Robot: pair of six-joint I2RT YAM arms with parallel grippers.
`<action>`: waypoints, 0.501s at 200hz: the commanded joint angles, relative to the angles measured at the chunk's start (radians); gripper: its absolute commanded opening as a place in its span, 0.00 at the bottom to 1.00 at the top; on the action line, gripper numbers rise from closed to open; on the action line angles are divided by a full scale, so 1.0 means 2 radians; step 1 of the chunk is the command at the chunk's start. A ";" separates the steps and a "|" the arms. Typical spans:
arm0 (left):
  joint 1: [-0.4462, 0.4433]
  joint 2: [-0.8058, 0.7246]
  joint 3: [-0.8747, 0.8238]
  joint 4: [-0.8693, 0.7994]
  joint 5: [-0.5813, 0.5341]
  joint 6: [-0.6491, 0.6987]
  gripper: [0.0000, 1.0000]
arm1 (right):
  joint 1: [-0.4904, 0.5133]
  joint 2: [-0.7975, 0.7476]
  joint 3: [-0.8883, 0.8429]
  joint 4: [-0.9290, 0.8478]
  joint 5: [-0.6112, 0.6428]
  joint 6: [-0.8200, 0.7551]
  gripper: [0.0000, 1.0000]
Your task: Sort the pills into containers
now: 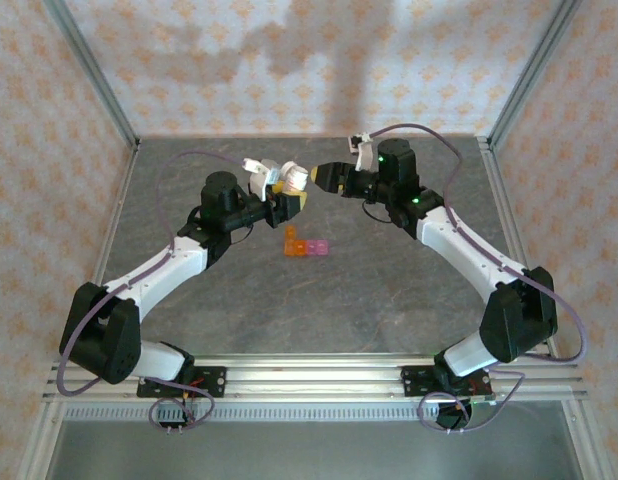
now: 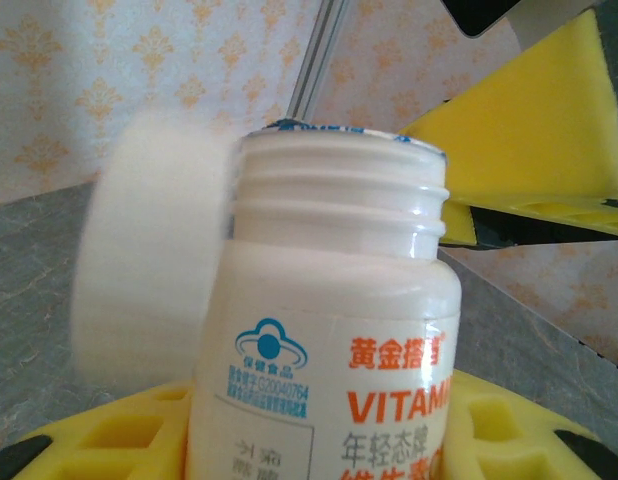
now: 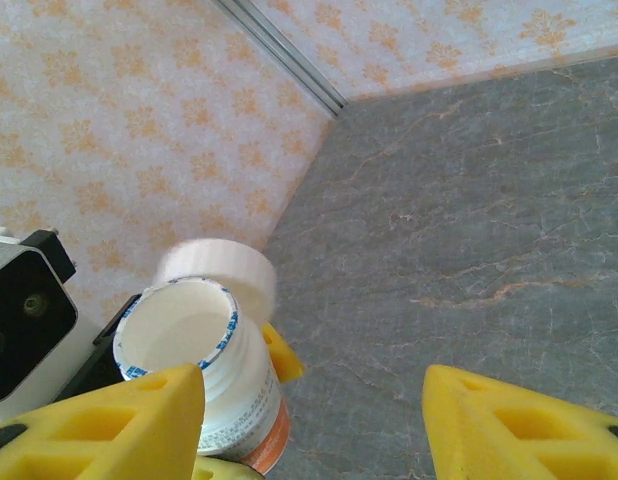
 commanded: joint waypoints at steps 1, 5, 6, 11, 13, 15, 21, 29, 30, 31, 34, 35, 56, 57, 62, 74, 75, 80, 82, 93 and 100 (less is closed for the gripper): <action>0.004 -0.009 0.003 0.024 -0.002 0.007 0.00 | -0.001 -0.013 -0.002 0.014 0.001 0.003 0.59; 0.003 -0.009 0.003 0.024 -0.002 0.008 0.00 | -0.001 -0.013 -0.002 0.014 0.001 0.003 0.59; 0.003 -0.009 0.004 0.024 -0.002 0.008 0.00 | -0.001 -0.012 -0.002 0.013 0.001 0.003 0.59; 0.003 -0.009 0.004 0.022 -0.002 0.009 0.00 | -0.001 -0.013 -0.002 0.014 0.002 0.002 0.59; 0.003 -0.009 0.004 0.022 -0.002 0.009 0.00 | -0.001 -0.013 -0.002 0.014 0.002 0.002 0.59; 0.003 -0.009 0.004 0.022 -0.002 0.009 0.00 | -0.001 -0.013 -0.002 0.014 0.002 0.002 0.59; 0.003 -0.009 0.004 0.022 -0.003 0.010 0.00 | -0.001 -0.014 -0.002 0.013 0.002 0.002 0.59; 0.003 -0.009 0.003 0.021 -0.003 0.010 0.00 | -0.001 -0.015 -0.003 0.012 0.003 0.002 0.59; 0.003 -0.009 0.003 0.022 -0.003 0.010 0.00 | -0.001 -0.015 -0.003 0.012 0.003 0.001 0.59; 0.003 -0.009 0.003 0.022 -0.003 0.010 0.00 | -0.001 -0.015 -0.003 0.012 0.004 0.001 0.59; 0.003 -0.009 0.003 0.022 -0.003 0.010 0.00 | -0.001 -0.016 -0.003 0.011 0.004 0.001 0.59; 0.003 -0.009 0.003 0.022 -0.003 0.010 0.00 | -0.001 -0.016 -0.004 0.011 0.004 0.001 0.59; 0.004 -0.010 0.001 0.022 -0.005 0.010 0.00 | -0.001 -0.017 -0.006 0.012 0.007 0.000 0.59; 0.004 -0.010 0.001 0.022 -0.005 0.011 0.00 | -0.001 -0.017 -0.007 0.011 0.007 0.000 0.59; 0.004 -0.010 0.001 0.022 -0.005 0.010 0.00 | -0.001 -0.018 -0.007 0.012 0.008 0.000 0.59; 0.005 -0.011 0.001 0.022 -0.005 0.010 0.00 | -0.002 -0.019 -0.009 0.011 0.010 0.000 0.59; 0.005 -0.012 0.000 0.022 -0.005 0.011 0.00 | -0.002 -0.019 -0.009 0.012 0.009 0.000 0.59; 0.005 -0.012 0.000 0.022 -0.005 0.010 0.00 | -0.002 -0.020 -0.010 0.012 0.010 0.000 0.59; 0.005 -0.012 -0.001 0.022 -0.005 0.010 0.00 | -0.002 -0.019 -0.010 0.012 0.010 0.000 0.59; 0.005 -0.013 -0.001 0.023 -0.006 0.010 0.00 | -0.002 -0.020 -0.011 0.013 0.011 0.000 0.59; 0.005 -0.012 -0.001 0.023 -0.006 0.010 0.00 | -0.002 -0.021 -0.012 0.013 0.011 0.001 0.59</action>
